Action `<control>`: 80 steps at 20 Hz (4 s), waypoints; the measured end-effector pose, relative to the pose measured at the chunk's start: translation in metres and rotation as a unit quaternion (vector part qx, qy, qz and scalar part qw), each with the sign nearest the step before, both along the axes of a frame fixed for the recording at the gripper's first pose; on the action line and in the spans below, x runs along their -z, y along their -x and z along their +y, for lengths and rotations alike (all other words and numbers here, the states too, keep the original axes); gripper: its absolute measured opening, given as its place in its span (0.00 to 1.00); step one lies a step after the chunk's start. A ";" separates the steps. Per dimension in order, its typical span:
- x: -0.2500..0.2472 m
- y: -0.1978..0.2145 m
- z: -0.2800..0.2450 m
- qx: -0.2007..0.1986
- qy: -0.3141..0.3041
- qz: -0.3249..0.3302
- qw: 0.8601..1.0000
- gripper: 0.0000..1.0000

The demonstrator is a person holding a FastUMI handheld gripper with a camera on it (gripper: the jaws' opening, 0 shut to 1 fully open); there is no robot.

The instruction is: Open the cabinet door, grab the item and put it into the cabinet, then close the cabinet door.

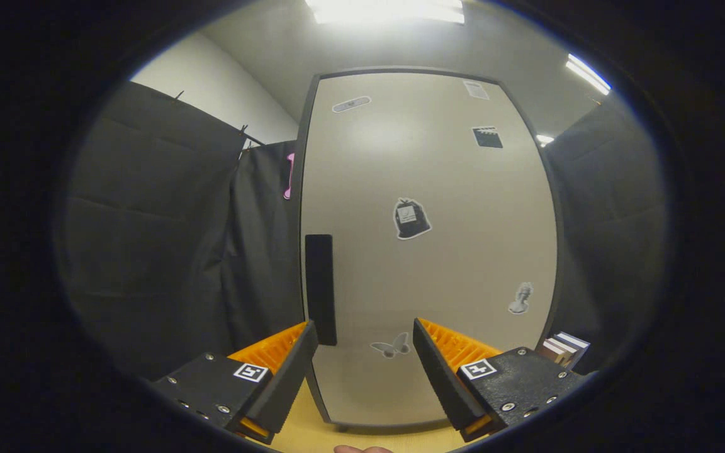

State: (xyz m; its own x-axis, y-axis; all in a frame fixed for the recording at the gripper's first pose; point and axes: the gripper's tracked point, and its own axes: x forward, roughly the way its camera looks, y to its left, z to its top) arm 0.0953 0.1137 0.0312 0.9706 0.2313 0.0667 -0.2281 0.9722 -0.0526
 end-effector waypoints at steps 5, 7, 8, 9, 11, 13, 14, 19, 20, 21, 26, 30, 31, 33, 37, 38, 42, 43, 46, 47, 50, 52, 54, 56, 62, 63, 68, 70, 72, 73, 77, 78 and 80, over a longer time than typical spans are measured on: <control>0.016 -0.037 0.039 -0.029 0.006 0.020 0.999 0.95; 0.023 -0.050 0.036 -0.014 0.005 0.033 0.999 0.95; 0.027 -0.056 0.036 -0.010 0.001 0.041 0.999 0.95; 0.028 -0.060 0.035 -0.007 -0.003 0.045 0.999 0.94; 0.026 -0.064 0.036 -0.014 -0.002 0.042 0.999 0.84; 0.021 -0.056 0.050 -0.043 0.007 0.032 0.999 0.64; 0.021 -0.057 0.049 -0.037 0.026 0.028 0.999 0.42; 0.022 -0.052 0.049 -0.049 0.022 0.037 0.998 0.32; 0.022 -0.051 0.048 -0.051 0.024 0.037 0.998 0.32; 0.023 -0.049 0.048 -0.053 0.020 0.040 0.998 0.32; 0.022 -0.031 0.044 -0.073 0.021 0.050 0.996 0.30; 0.022 -0.012 0.037 -0.101 0.025 0.054 0.993 0.30; 0.022 -0.008 0.035 -0.109 0.024 0.056 0.992 0.30; 0.022 -0.001 0.031 -0.123 0.021 0.060 0.990 0.30; 0.022 0.013 0.027 -0.147 0.024 0.065 0.987 0.30; 0.022 0.016 0.025 -0.153 0.024 0.066 0.986 0.30; 0.019 0.039 0.016 -0.186 0.027 0.071 0.980 0.30; 0.018 0.044 0.013 -0.197 0.026 0.071 0.977 0.30; 0.017 0.052 0.005 -0.222 0.035 0.069 0.972 0.30; 0.017 0.055 0.003 -0.228 0.036 0.070 0.970 0.30; 0.018 0.057 -0.004 -0.249 0.032 0.076 0.965 0.30; 0.017 0.063 -0.009 -0.262 0.032 0.079 0.961 0.30; 0.016 0.069 -0.015 -0.271 0.035 0.080 0.959 0.30; 0.016 0.074 -0.023 -0.280 0.036 0.083 0.956 0.30; 0.016 0.093 -0.051 -0.301 0.033 0.091 0.949 0.30; 0.016 0.098 -0.057 -0.300 0.033 0.093 0.949 0.30; 0.014 0.114 -0.093 -0.280 0.032 0.097 0.955 0.30; 0.013 0.119 -0.107 -0.269 0.030 0.098 0.958 0.30; 0.012 0.123 -0.123 -0.254 0.024 0.100 0.962 0.30; 0.011 0.125 -0.131 -0.243 0.021 0.098 0.965 0.30; 0.011 0.129 -0.155 -0.202 0.009 0.095 0.975 0.29; 0.010 0.129 -0.162 -0.193 0.003 0.095 0.977 0.29; 0.007 0.128 -0.176 -0.171 -0.011 0.091 0.981 0.29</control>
State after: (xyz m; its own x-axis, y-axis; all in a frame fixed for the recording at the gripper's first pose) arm -0.0327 -0.0621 0.0244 0.8325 0.5463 -0.0925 -0.5451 0.8374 0.0404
